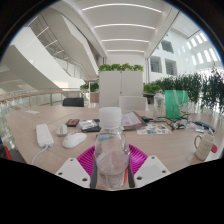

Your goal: Pour water

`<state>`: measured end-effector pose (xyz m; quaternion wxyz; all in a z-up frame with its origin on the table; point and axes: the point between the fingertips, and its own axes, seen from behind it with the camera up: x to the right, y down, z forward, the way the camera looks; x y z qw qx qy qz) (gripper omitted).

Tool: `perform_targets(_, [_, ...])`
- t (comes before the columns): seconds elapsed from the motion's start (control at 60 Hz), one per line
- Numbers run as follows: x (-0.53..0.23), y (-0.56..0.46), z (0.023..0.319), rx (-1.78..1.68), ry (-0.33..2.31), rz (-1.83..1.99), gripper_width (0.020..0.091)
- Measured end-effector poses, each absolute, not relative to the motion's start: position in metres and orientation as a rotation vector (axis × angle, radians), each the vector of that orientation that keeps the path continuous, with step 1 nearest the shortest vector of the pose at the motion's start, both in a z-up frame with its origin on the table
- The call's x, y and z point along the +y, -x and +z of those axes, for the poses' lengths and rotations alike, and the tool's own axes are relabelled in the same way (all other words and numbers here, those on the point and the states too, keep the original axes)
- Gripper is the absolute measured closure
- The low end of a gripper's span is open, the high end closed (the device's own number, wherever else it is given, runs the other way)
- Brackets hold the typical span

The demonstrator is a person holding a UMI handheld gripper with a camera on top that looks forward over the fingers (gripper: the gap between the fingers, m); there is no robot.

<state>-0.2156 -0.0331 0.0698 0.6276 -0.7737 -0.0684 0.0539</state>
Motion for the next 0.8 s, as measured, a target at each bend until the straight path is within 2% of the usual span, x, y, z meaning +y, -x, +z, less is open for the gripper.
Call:
perform_targets(0.067, [-0.033, 0.220, 0.068, -0.153, 1.785, 0.117, 0.0730])
perform_targets(0.233, [-0.034, 0.218, 0.064, -0.160, 1.866, 0.182, 0.0745])
perform_targets(0.25, [-0.034, 0.217, 0.065, -0.159, 1.880, 0.196, 0.0731])
perform_targets(0.3, [-0.033, 0.217, 0.088, -0.154, 1.877, 0.249, 0.0730])
perform_targets(0.483, [-0.011, 0.148, 0.219, 0.143, 1.752, 0.535, 0.0729])
perform_targets(0.55, [-0.005, 0.093, 0.229, 0.324, 1.738, 0.633, 0.0730])
perform_targets(0.583, [-0.003, 0.063, 0.228, 0.407, 1.730, 0.656, 0.0730])
perform_targets(0.65, [0.005, 0.016, 0.204, 0.624, 1.753, 0.756, 0.0729])
perform_targets(0.667, [0.005, 0.008, 0.196, 0.682, 1.758, 0.803, 0.0752])
perform_targets(0.717, [-0.006, -0.006, 0.171, 0.879, 1.754, 0.967, 0.0731])
perform_targets(0.8, [-0.007, -0.015, 0.155, 1.187, 1.628, 1.350, 0.0732])
